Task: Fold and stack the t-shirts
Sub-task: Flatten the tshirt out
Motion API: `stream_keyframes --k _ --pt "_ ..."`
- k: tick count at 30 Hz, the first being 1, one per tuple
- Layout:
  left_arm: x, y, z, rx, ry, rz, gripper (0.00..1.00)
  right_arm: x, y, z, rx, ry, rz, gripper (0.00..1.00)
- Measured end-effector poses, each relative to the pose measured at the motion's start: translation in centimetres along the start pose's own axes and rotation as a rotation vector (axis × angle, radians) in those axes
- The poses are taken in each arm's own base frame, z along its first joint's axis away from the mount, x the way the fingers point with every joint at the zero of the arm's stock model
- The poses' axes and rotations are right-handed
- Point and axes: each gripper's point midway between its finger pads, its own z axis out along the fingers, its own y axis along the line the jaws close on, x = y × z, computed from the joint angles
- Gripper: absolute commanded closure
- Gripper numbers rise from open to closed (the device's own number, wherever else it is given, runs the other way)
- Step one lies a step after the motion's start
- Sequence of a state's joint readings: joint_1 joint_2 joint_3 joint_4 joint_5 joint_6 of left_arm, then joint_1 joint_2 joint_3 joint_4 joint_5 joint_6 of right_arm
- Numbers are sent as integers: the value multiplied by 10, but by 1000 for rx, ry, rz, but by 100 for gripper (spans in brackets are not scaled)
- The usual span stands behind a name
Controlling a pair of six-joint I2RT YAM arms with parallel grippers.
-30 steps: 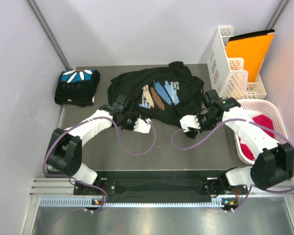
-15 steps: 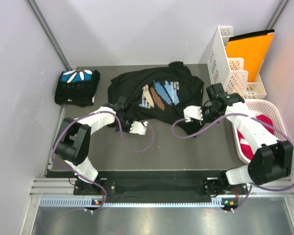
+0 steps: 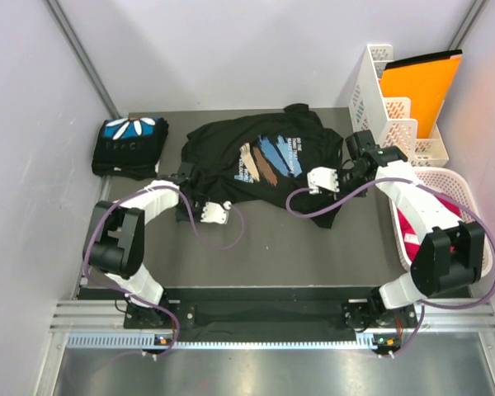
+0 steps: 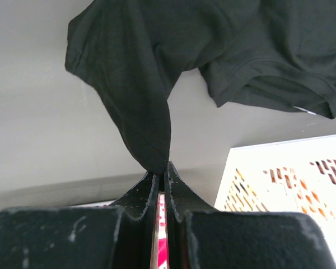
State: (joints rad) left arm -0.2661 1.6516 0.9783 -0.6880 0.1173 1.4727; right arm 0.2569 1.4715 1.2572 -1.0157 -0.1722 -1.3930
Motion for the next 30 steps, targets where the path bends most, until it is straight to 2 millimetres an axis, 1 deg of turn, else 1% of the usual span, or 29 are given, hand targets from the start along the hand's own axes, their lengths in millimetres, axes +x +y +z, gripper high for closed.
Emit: stream_keyframes --k 9,12,14,19,23,27,30 --pt "9 4 4 -8 30 -6 84 -5 -20 1 14 -11 0 100" --pt "12 10 5 -11 51 -5 91 -6 -24 0 19 -12 -2 100" --pt "15 15 5 -15 68 -4 100 -6 -27 -2 26 -13 -4 100" --pt "19 24 6 -16 94 -4 100 -6 -35 -9 42 -14 -16 100" --pt "19 26 6 -9 98 -12 100 -1 -39 -13 51 -10 -21 100" --pt "22 26 3 -3 94 -28 100 1 -36 -11 32 -9 -31 100" --pt "28 30 -9 -8 95 -50 100 -2 -32 -7 3 -22 -39 100"
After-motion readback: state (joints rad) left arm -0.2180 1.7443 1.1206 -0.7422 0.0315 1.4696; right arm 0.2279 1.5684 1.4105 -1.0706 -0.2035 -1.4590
